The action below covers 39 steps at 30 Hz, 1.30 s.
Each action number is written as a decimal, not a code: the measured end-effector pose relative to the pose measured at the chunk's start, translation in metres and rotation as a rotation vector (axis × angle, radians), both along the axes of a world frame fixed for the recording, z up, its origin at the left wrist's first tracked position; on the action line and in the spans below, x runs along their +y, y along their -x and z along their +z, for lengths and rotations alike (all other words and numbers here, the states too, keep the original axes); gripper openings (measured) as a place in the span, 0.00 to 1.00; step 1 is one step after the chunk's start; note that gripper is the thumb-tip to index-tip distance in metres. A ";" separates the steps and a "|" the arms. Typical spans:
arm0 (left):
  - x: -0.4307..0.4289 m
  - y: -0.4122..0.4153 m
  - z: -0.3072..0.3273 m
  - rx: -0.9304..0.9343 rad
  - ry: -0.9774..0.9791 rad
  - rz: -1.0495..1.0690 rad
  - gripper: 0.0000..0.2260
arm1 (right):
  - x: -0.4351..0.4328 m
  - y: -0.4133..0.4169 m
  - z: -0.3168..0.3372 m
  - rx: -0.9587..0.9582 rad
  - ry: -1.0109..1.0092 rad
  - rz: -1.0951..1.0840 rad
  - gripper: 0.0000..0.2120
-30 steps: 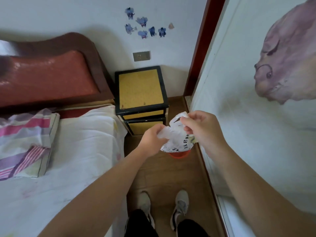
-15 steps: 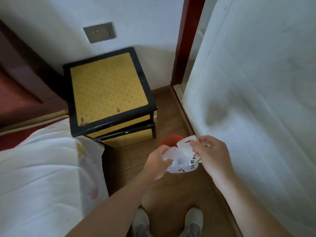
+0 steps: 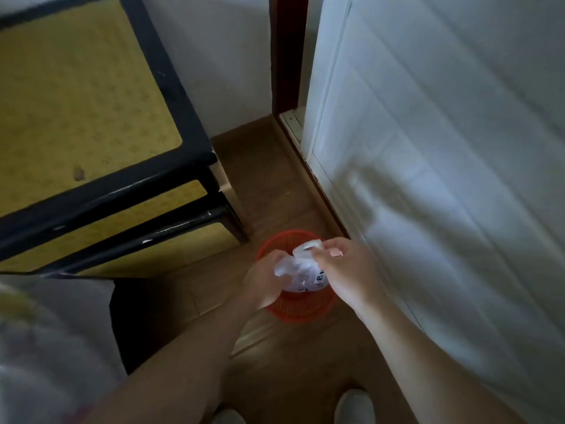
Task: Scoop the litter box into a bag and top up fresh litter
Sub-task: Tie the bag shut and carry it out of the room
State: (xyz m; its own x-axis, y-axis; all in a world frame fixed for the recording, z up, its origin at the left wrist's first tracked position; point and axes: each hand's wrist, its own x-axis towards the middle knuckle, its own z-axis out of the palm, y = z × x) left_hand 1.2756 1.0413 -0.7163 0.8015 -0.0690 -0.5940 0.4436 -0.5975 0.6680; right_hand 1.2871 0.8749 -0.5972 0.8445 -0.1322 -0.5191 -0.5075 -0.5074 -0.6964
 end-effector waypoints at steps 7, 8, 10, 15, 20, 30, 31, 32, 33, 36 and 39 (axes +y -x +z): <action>0.007 0.003 -0.007 -0.001 -0.084 0.060 0.25 | -0.005 0.000 -0.032 0.031 0.106 0.098 0.11; 0.008 0.005 0.000 0.002 -0.079 0.057 0.26 | -0.005 0.002 -0.028 0.027 0.119 0.115 0.12; 0.009 0.008 0.015 0.014 -0.068 0.062 0.27 | -0.005 0.005 -0.015 0.019 0.143 0.165 0.13; 0.013 0.011 0.073 -0.019 -0.073 0.071 0.26 | -0.008 0.004 0.032 0.015 0.205 0.233 0.14; 0.019 0.009 0.159 -0.120 -0.148 0.032 0.23 | -0.008 0.005 0.093 -0.048 0.284 0.248 0.17; 0.043 0.041 0.352 -0.376 -0.379 -0.304 0.22 | 0.007 0.049 0.251 -0.137 0.425 0.387 0.21; 0.047 0.046 0.370 -0.407 -0.416 -0.339 0.22 | 0.009 0.055 0.268 -0.138 0.444 0.409 0.21; 0.050 0.051 0.388 -0.437 -0.455 -0.371 0.22 | 0.011 0.061 0.286 -0.139 0.466 0.426 0.22; 0.053 0.056 0.406 -0.459 -0.486 -0.399 0.22 | 0.012 0.067 0.304 -0.143 0.492 0.440 0.23; 0.059 0.074 0.457 -0.481 -0.548 -0.432 0.23 | 0.016 0.087 0.354 -0.195 0.575 0.471 0.23; 0.064 0.090 0.504 -0.472 -0.567 -0.418 0.23 | 0.020 0.108 0.406 -0.237 0.617 0.464 0.21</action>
State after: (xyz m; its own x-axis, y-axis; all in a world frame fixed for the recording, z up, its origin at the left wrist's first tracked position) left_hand 1.1852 1.1054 -0.2123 0.9490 -0.2072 -0.2378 -0.1382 -0.9508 0.2772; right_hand 1.1795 0.8953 -0.1907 0.9622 0.0544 -0.2670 -0.0249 -0.9581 -0.2852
